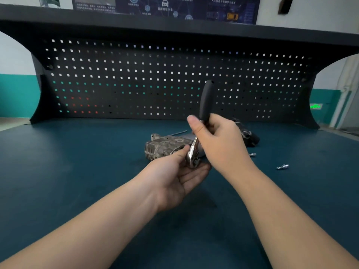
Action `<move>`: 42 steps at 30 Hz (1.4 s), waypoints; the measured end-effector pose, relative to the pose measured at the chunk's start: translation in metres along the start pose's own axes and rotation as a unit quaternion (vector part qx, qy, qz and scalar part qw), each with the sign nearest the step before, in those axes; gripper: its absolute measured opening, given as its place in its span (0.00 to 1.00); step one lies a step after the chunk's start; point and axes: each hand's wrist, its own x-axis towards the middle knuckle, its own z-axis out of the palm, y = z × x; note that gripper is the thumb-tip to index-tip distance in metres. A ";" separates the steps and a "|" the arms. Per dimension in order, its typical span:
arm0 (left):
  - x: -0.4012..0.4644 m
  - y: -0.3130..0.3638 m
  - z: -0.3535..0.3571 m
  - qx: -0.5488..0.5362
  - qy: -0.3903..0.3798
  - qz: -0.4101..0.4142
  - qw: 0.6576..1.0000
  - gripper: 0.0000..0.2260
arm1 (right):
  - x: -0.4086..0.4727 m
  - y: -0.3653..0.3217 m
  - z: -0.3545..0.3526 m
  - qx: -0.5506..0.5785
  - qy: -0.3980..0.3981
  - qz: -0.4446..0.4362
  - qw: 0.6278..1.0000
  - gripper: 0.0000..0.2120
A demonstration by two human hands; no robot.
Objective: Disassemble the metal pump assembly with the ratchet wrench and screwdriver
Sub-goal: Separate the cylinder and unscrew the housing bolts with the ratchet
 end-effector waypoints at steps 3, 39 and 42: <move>0.000 -0.002 -0.001 -0.005 0.003 -0.007 1.000 0.12 | -0.002 0.003 -0.002 -0.008 0.000 -0.010 1.000 0.18; 0.001 -0.018 0.004 -0.009 0.000 0.072 0.997 0.16 | 0.006 0.016 -0.005 0.000 0.024 0.124 0.992 0.18; 0.000 -0.020 0.005 -0.021 0.002 0.063 0.998 0.16 | 0.005 0.016 -0.003 -0.004 0.019 0.119 0.993 0.17</move>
